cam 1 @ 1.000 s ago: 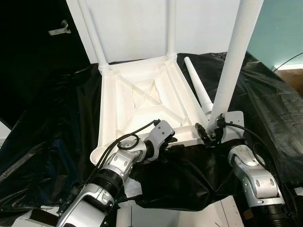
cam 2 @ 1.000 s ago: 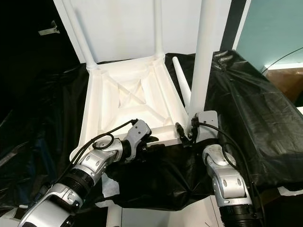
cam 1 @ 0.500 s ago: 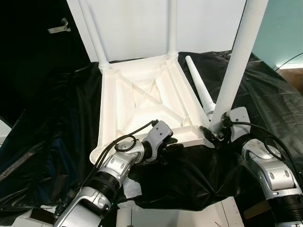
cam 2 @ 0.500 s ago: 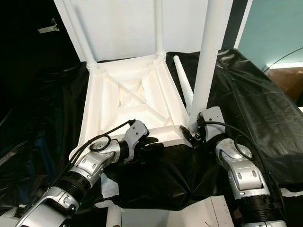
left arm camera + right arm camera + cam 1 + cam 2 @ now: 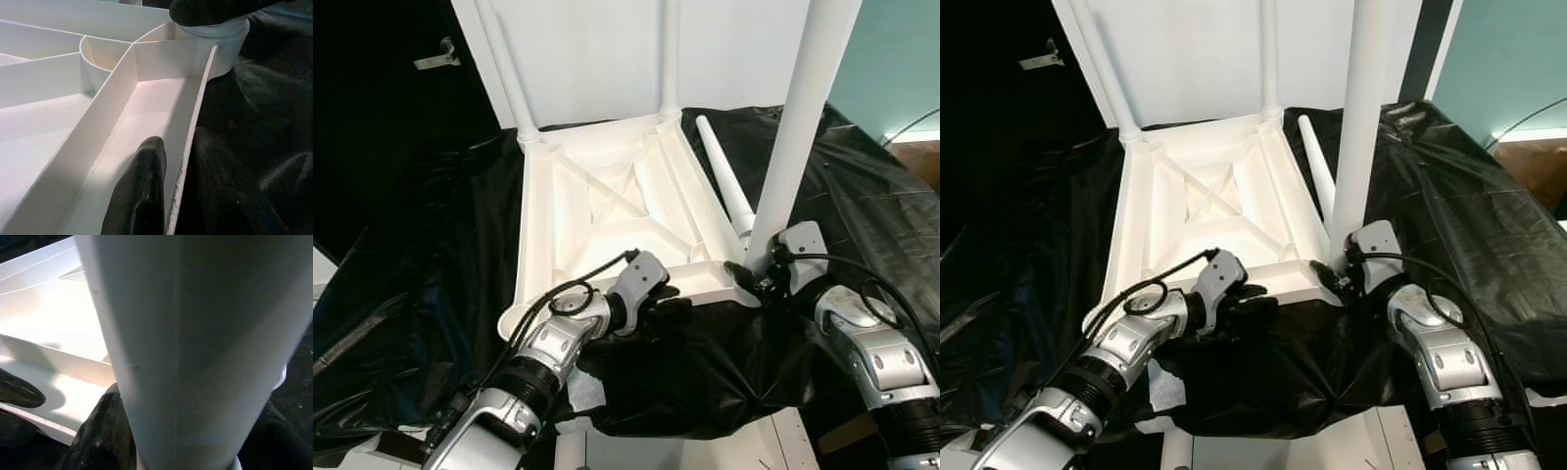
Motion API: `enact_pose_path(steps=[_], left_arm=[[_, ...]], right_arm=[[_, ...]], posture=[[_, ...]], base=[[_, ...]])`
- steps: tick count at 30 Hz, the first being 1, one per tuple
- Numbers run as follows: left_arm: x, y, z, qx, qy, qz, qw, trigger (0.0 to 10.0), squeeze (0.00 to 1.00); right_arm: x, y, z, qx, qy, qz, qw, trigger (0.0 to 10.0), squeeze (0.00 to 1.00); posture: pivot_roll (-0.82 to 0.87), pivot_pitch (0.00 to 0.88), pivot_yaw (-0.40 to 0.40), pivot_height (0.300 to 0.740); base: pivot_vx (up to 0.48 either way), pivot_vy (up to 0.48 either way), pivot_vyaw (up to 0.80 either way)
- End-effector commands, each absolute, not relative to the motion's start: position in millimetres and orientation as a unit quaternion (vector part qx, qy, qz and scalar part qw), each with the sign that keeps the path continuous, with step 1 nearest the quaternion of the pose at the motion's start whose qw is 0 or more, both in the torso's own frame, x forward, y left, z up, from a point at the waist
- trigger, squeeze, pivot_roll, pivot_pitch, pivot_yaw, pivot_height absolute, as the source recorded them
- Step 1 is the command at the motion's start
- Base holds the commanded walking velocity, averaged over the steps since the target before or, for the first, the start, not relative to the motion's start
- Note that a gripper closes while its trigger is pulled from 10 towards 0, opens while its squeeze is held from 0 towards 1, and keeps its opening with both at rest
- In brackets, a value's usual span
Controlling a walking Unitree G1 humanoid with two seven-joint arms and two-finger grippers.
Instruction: Building children table
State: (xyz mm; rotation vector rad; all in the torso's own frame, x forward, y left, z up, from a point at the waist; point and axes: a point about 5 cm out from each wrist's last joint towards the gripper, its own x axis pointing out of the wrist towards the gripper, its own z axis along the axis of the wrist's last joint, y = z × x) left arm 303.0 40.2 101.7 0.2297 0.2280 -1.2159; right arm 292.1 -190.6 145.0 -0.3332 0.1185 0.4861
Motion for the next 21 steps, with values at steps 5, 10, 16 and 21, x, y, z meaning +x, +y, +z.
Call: enact_pose_path(steps=[5, 10, 16, 21], left_arm=[[291, 39, 92, 0.114, 0.133, -0.626, 0.760, 10.0, 0.00], [289, 38, 91, 0.109, 0.131, -0.624, 0.762, 10.0, 0.00], [289, 36, 91, 0.106, 0.131, -0.628, 0.760, 10.0, 0.00], [288, 36, 90, 0.108, 0.132, -0.631, 0.757, 10.0, 0.00]], right_arm=[[286, -183, 140, -0.169, 0.060, 0.244, 0.953, 0.0, 0.00], [275, -164, 121, -0.051, 0.048, 0.100, 0.993, 0.0, 0.00], [257, -156, 117, -0.008, -0.017, -0.029, 0.999, 0.0, 0.00], [261, -151, 119, -0.013, -0.025, -0.006, 1.000, 0.0, 0.00]], posture=[[-0.13, 0.000, 0.037, 0.740], [-0.13, 0.000, 0.033, 0.740], [-0.13, 0.000, 0.040, 0.740], [-0.13, 0.000, 0.038, 0.740]], base=[[0.000, 0.000, 0.00], [0.000, 0.000, 0.00], [0.000, 0.000, 0.00], [0.000, 0.000, 0.00]])
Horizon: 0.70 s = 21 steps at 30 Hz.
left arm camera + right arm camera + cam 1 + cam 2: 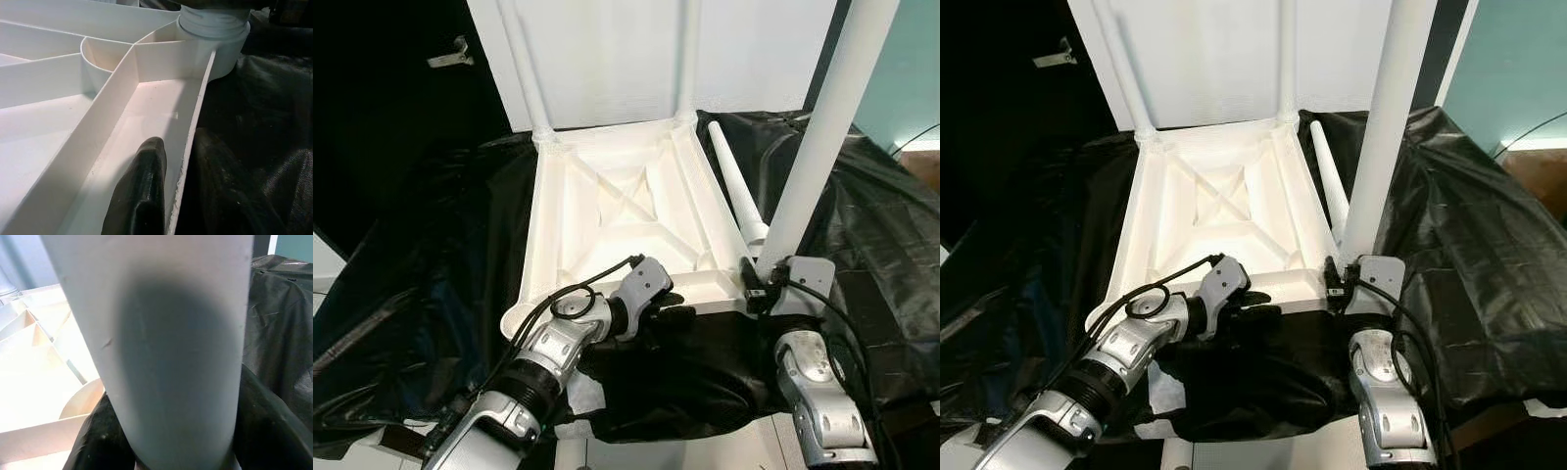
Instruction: Building children table
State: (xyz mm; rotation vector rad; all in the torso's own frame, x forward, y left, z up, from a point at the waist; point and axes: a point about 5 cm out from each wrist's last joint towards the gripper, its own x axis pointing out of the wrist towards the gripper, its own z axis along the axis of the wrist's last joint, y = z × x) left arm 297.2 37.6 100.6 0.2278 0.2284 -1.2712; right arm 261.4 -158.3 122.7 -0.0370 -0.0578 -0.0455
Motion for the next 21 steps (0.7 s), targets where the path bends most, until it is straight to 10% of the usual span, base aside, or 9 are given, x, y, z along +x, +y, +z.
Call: enact_pose_path(steps=[1, 7, 8, 9, 16, 17, 18, 19, 21], left_arm=[[289, 37, 90, 0.109, 0.134, -0.630, 0.757, 10.0, 0.00], [289, 39, 89, 0.108, 0.135, -0.627, 0.759, 10.0, 0.00], [288, 39, 89, 0.107, 0.136, -0.626, 0.760, 10.0, 0.00], [288, 39, 88, 0.105, 0.136, -0.626, 0.761, 10.0, 0.00], [287, 38, 87, 0.105, 0.138, -0.627, 0.759, 10.0, 0.00], [287, 38, 87, 0.105, 0.137, -0.628, 0.759, 10.0, 0.00], [287, 38, 87, 0.105, 0.137, -0.628, 0.759, 10.0, 0.00], [287, 37, 87, 0.105, 0.137, -0.629, 0.758, 10.0, 0.00], [287, 35, 88, 0.104, 0.136, -0.630, 0.758, 10.0, 0.00]], right_arm=[[263, -151, 120, -0.008, -0.026, -0.010, 1.000, 0.0, 0.00], [264, -149, 121, -0.004, -0.027, -0.015, 1.000, 0.0, 0.00], [264, -147, 121, -0.004, -0.024, -0.009, 1.000, 3.8, 0.00], [266, -145, 122, 0.004, -0.027, 0.006, 1.000, 10.0, 1.00], [272, -144, 131, -0.025, -0.033, 0.120, 0.992, 10.0, 1.00], [274, -151, 135, -0.052, -0.035, 0.156, 0.986, 10.0, 0.33], [274, -151, 135, -0.052, -0.035, 0.156, 0.986, 10.0, 0.33], [275, -157, 138, -0.071, -0.035, 0.182, 0.980, 10.0, 0.00], [277, -169, 145, -0.107, -0.033, 0.236, 0.965, 10.0, 0.00]], posture=[[-0.13, 0.000, 0.036, 0.740], [-0.12, 0.000, 0.034, 0.740], [-0.12, 0.000, 0.032, 0.740], [-0.12, 0.000, 0.031, 0.740], [-0.13, 0.000, 0.032, 0.740], [-0.13, 0.000, 0.030, 0.740], [-0.13, 0.000, 0.030, 0.740], [-0.13, 0.000, 0.029, 0.740], [-0.13, 0.000, 0.025, 0.740]], base=[[0.000, 0.000, 0.00], [0.000, 0.000, 0.00], [0.000, 0.000, 0.00], [0.000, 0.000, 0.00], [0.000, 0.000, 0.00], [0.000, 0.000, 0.00], [0.000, 0.000, 0.00], [0.000, 0.000, 0.00], [0.000, 0.000, 0.00]])
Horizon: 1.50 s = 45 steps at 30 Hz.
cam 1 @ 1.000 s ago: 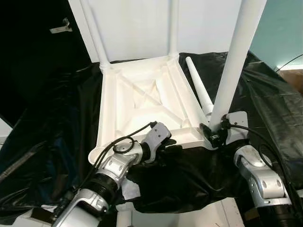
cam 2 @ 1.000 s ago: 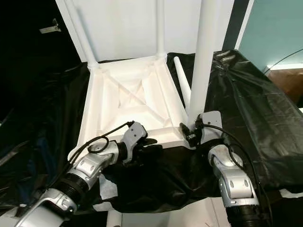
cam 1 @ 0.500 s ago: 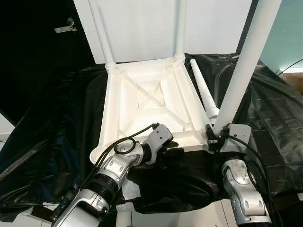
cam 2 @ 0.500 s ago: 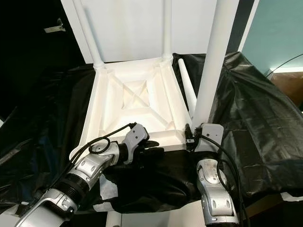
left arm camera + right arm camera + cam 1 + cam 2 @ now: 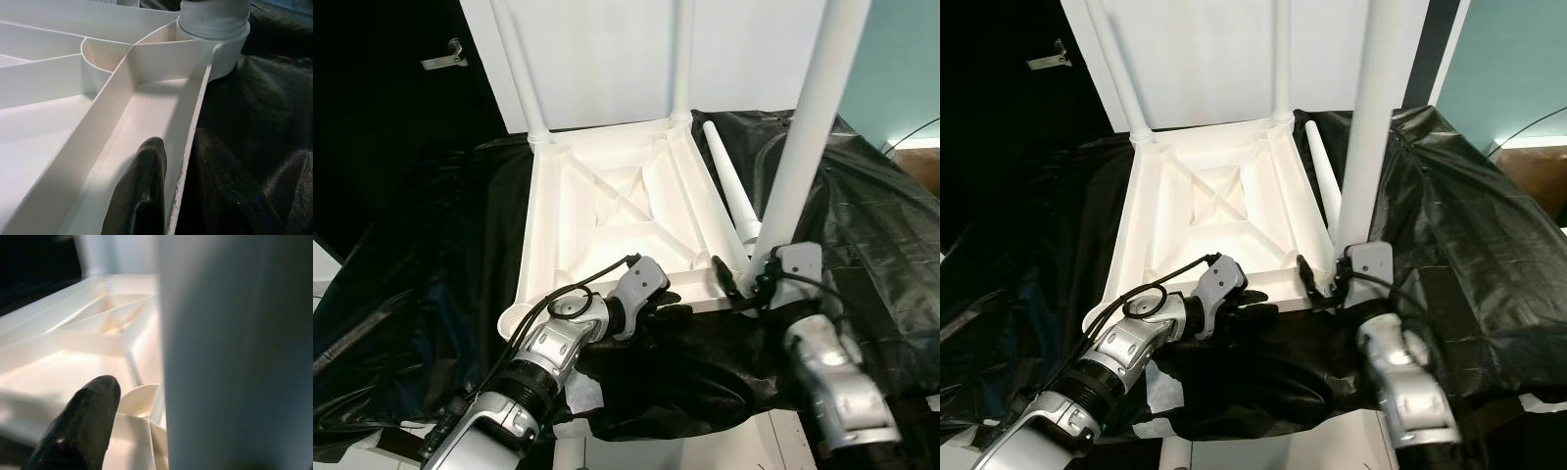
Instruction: Building children table
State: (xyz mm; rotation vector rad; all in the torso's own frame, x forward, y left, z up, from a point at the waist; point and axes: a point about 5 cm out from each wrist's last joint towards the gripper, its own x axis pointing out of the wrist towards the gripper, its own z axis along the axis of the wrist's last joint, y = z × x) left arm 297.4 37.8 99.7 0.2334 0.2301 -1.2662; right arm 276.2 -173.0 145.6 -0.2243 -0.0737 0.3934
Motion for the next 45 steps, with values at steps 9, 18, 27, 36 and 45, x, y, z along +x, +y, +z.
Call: enact_pose_path(steps=[9, 18, 27, 36, 45], left_arm=[[287, 34, 88, 0.102, 0.133, -0.627, 0.761, 10.0, 0.00], [285, 38, 85, 0.102, 0.134, -0.618, 0.768, 10.0, 0.00], [284, 41, 84, 0.104, 0.136, -0.617, 0.768, 10.0, 0.00], [283, 45, 87, 0.111, 0.137, -0.621, 0.764, 10.0, 0.00], [281, 47, 86, 0.110, 0.137, -0.617, 0.767, 10.0, 0.00]], right_arm=[[282, -190, 147, -0.157, 0.018, 0.311, 0.937, 10.0, 0.00], [281, -204, 138, -0.198, 0.099, 0.380, 0.898, 0.0, 0.00], [282, -201, 133, -0.193, 0.100, 0.380, 0.899, 0.0, 0.00], [269, -171, 115, -0.077, 0.057, 0.287, 0.953, 0.0, 0.00], [261, -154, 109, 0.023, 0.000, 0.063, 0.998, 0.0, 0.00]], posture=[[-0.12, 0.000, 0.009, 0.740], [-0.09, 0.000, -0.003, 0.740], [-0.09, 0.000, 0.004, 0.740], [-0.05, 0.015, 0.030, 0.740], [-0.04, 0.022, 0.029, 0.740]], base=[[0.000, 0.000, 0.00], [0.000, 0.000, 0.00], [0.000, 0.000, 0.00], [0.000, 0.000, 0.00], [0.000, 0.000, 0.00]])
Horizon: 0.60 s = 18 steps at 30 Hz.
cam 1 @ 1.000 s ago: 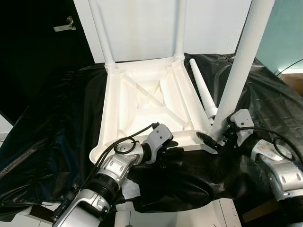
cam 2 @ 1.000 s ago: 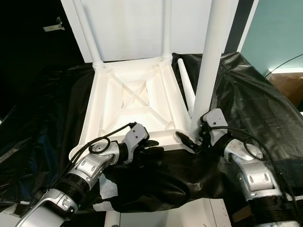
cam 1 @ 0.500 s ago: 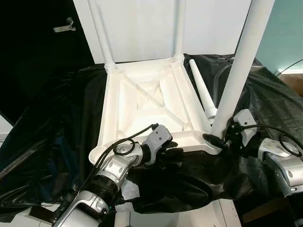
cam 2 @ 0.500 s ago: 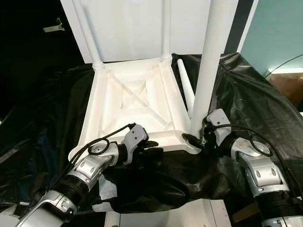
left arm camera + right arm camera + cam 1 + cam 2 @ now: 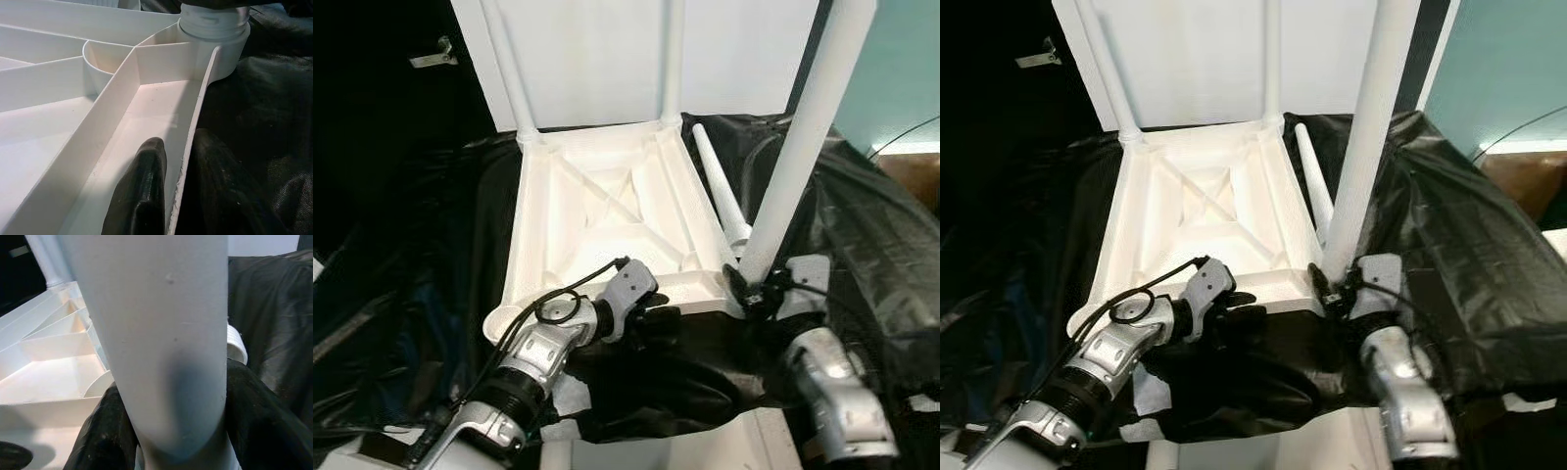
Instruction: Building children table
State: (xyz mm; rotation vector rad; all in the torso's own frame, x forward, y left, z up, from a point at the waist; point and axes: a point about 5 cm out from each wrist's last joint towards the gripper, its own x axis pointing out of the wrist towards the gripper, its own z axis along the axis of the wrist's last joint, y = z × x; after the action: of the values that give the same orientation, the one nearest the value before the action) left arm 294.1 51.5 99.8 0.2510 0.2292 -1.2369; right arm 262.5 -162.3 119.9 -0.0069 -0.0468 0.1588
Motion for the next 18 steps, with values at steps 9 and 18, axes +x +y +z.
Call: enact_pose_path(steps=[9, 18], left_arm=[[282, 46, 88, 0.109, 0.136, -0.614, 0.770, 10.0, 0.00], [283, 40, 87, 0.104, 0.132, -0.613, 0.772, 10.0, 0.00]], right_arm=[[266, -162, 107, -0.001, 0.003, -0.007, 1.000, 4.6, 0.00], [276, -172, 128, -0.055, -0.032, 0.084, 0.994, 10.0, 1.00]], posture=[[-0.05, 0.003, 0.016, 0.740], [-0.08, 0.000, 0.010, 0.740]], base=[[0.000, 0.000, 0.00], [0.000, 0.000, 0.00]])
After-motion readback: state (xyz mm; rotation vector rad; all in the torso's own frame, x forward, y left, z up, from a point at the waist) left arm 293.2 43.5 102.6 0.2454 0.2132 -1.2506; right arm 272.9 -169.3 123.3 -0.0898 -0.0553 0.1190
